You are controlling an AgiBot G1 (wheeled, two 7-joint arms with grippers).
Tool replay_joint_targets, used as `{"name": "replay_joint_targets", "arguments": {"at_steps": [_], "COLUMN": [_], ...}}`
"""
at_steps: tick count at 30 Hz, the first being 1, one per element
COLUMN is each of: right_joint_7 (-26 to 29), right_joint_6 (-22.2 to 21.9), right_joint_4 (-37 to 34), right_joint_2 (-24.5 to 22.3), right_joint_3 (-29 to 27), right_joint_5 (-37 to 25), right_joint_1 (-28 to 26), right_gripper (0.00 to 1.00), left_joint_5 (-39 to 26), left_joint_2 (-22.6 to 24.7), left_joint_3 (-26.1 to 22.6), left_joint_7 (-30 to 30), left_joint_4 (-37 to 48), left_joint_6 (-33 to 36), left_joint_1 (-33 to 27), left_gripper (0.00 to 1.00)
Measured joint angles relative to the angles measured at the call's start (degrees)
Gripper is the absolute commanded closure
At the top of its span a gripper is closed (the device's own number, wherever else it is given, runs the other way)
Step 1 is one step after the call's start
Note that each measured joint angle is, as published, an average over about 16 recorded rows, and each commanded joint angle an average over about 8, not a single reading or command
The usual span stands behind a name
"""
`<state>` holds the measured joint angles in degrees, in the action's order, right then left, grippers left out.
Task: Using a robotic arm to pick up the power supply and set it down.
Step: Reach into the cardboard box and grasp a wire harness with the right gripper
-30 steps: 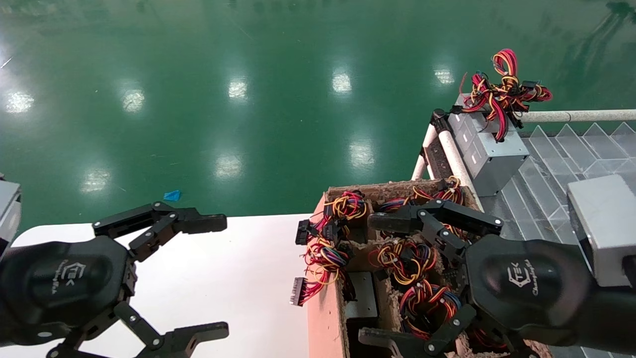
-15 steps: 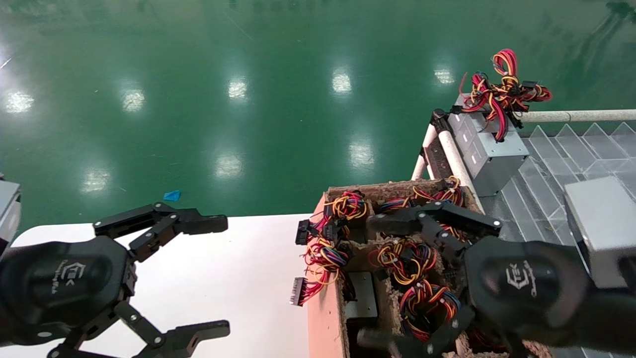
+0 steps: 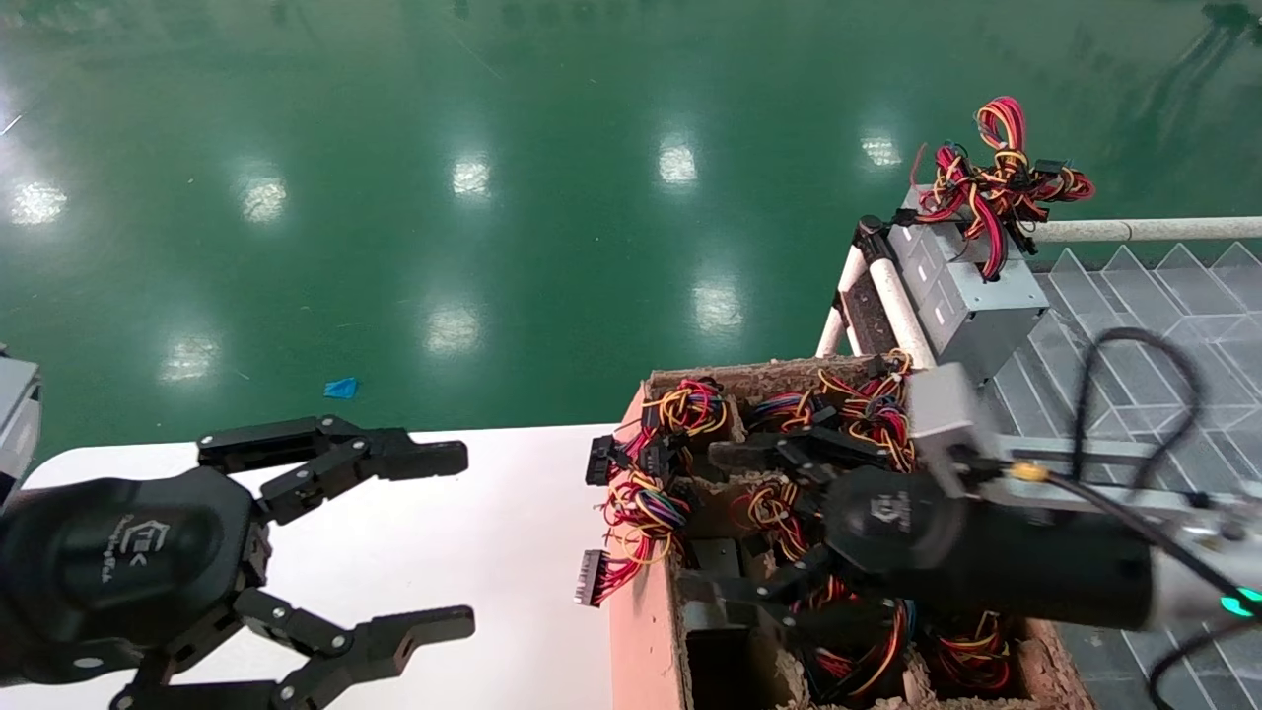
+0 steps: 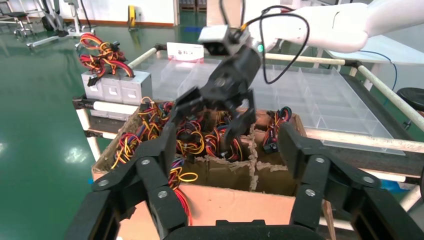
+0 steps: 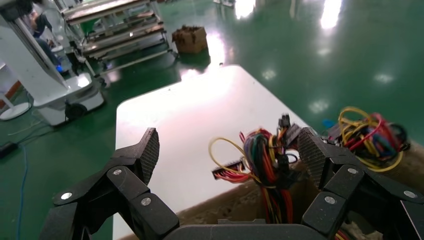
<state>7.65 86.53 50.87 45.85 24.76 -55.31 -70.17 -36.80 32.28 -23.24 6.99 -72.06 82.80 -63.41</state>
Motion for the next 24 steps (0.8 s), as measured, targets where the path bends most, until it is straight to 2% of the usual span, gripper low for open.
{"name": "replay_joint_targets", "arguments": {"at_steps": [1,11,24], "right_joint_7": [-0.4,-4.5,-8.5], "right_joint_6": [0.3,2.4,3.6], "right_joint_4": [-1.5,-13.7,-22.4], "right_joint_2": [0.8,6.7,9.1], "right_joint_3": [0.5,4.2,7.0], "right_joint_5": [-0.7,-5.5,-6.7], "right_joint_1": [-0.8,-6.8,-10.2], "right_gripper": [1.0,1.0,1.0], "left_joint_5": [0.0,0.0,0.0], "left_joint_2": [0.0,0.0,0.0], "left_joint_3": [0.0,0.0,0.0], "left_joint_7": [0.0,0.0,0.0], "left_joint_4": [0.0,0.0,0.0], "left_joint_6": [0.0,0.0,0.0], "left_joint_1": [0.0,0.0,0.0], "left_gripper": [1.0,1.0,1.0]}}
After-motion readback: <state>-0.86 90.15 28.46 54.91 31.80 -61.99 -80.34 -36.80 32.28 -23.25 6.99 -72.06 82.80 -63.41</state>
